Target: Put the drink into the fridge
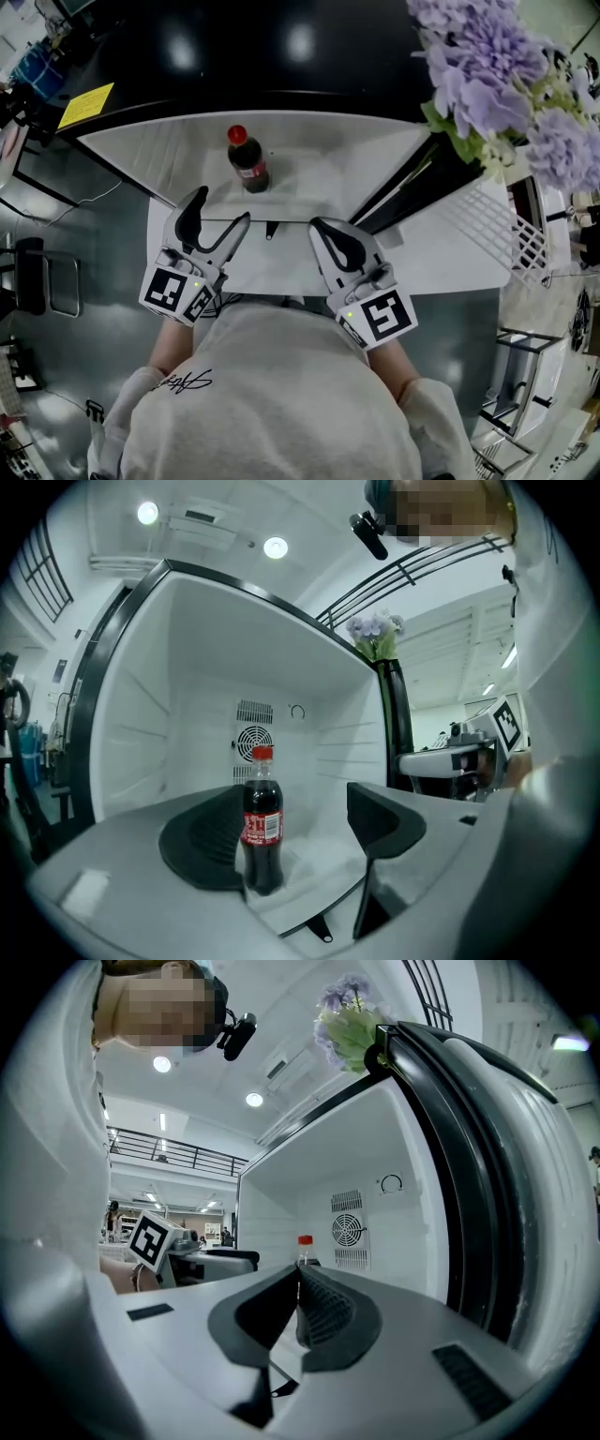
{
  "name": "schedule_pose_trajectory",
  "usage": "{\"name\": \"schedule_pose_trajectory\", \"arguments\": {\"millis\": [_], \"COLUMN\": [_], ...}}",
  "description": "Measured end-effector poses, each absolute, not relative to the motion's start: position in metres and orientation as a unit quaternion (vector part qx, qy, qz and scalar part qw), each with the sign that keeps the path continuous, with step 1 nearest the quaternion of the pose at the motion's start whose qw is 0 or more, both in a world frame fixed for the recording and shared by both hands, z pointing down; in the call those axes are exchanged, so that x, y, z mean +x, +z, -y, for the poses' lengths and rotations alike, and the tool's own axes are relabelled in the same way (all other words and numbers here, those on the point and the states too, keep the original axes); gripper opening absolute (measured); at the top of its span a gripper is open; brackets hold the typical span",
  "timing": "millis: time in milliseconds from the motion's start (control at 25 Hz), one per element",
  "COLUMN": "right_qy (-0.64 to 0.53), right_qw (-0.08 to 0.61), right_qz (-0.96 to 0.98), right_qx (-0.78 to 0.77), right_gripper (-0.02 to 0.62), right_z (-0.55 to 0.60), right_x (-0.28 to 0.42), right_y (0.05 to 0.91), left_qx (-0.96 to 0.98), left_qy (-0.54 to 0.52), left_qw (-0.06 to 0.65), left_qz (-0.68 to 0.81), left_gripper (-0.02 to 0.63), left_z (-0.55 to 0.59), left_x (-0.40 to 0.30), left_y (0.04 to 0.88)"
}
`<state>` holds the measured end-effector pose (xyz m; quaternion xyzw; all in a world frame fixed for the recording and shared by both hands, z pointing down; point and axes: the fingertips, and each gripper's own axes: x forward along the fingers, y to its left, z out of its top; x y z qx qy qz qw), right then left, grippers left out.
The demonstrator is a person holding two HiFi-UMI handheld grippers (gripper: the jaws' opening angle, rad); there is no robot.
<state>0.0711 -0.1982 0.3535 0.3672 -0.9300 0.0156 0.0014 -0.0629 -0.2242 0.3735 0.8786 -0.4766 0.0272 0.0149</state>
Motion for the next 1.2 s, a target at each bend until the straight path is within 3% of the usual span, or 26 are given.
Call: {"name": "schedule_pose_trajectory", "arguments": {"millis": [480, 920, 1200], "right_qy": [0.006, 0.006, 0.007], "right_qw": [0.000, -0.005, -0.007], "right_qz": [0.936, 0.938, 0.938], "right_qx": [0.352, 0.346, 0.345], "right_gripper": [0.014, 0.014, 0.014], "right_z": [0.199, 0.198, 0.196], "right_x": [0.060, 0.057, 0.057], "right_y": [0.345, 0.341, 0.340], "left_qx": [0.874, 0.877, 0.878], "left_qy": [0.020, 0.012, 0.010], "left_qw": [0.007, 0.012, 0.009], "left_qz": [0.486, 0.480, 0.479], "left_gripper": [0.146, 0.037, 0.003], "left_z": [0.210, 0.203, 0.201], "left_x": [-0.072, -0.068, -0.067], "left_y": [0.362, 0.359, 0.351]}}
